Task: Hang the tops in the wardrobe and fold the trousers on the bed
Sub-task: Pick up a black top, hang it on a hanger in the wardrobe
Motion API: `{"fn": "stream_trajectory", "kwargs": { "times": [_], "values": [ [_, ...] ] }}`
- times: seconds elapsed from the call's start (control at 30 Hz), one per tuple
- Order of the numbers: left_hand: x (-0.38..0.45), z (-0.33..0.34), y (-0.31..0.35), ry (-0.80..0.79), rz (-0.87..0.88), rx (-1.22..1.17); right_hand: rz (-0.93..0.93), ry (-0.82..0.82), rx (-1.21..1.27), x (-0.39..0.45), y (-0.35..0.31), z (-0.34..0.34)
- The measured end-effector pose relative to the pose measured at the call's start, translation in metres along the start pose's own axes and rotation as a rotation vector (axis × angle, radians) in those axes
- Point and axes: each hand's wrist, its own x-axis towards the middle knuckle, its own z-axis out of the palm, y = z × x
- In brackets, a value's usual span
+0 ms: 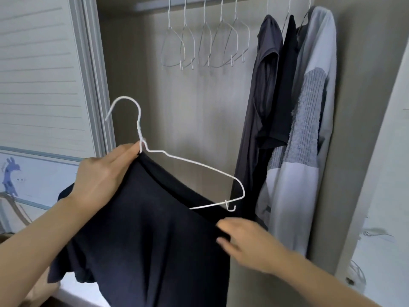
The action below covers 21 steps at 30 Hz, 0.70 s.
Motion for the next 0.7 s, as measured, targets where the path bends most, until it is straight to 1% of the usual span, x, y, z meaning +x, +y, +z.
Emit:
{"fn": "stream_trajectory", "kwargs": {
  "times": [0.1, 0.17, 0.27, 0.33, 0.43, 0.5, 0.53, 0.63, 0.7],
  "values": [
    [-0.001, -0.006, -0.003, 0.052, -0.017, -0.062, -0.014, 0.094, -0.030, 0.009, 0.033, -0.015],
    [-0.002, -0.009, -0.005, 0.050, 0.023, -0.067, -0.036, 0.139, -0.065, 0.014, 0.041, -0.027],
    [-0.007, -0.014, -0.012, 0.030, 0.086, -0.079, -0.072, 0.136, -0.060, 0.014, 0.040, -0.049],
    [-0.009, -0.017, -0.013, 0.057, -0.002, -0.154, -0.092, 0.097, -0.066, 0.014, 0.039, -0.054],
    [-0.011, -0.014, -0.006, 0.089, -0.243, -0.321, -0.114, 0.000, -0.026, 0.021, 0.035, -0.051],
    [-0.012, -0.011, -0.001, 0.076, -0.341, -0.375, -0.118, -0.021, -0.012, 0.025, 0.036, -0.051],
    [-0.013, -0.011, -0.001, 0.060, -0.331, -0.374, -0.119, 0.000, -0.035, 0.027, 0.039, -0.053],
    [-0.018, -0.013, -0.007, 0.012, -0.156, -0.291, -0.129, 0.092, -0.121, 0.026, 0.050, -0.061],
    [-0.022, -0.009, -0.017, 0.005, -0.098, -0.211, -0.189, 0.115, -0.185, 0.024, 0.049, -0.064]
  ]
}}
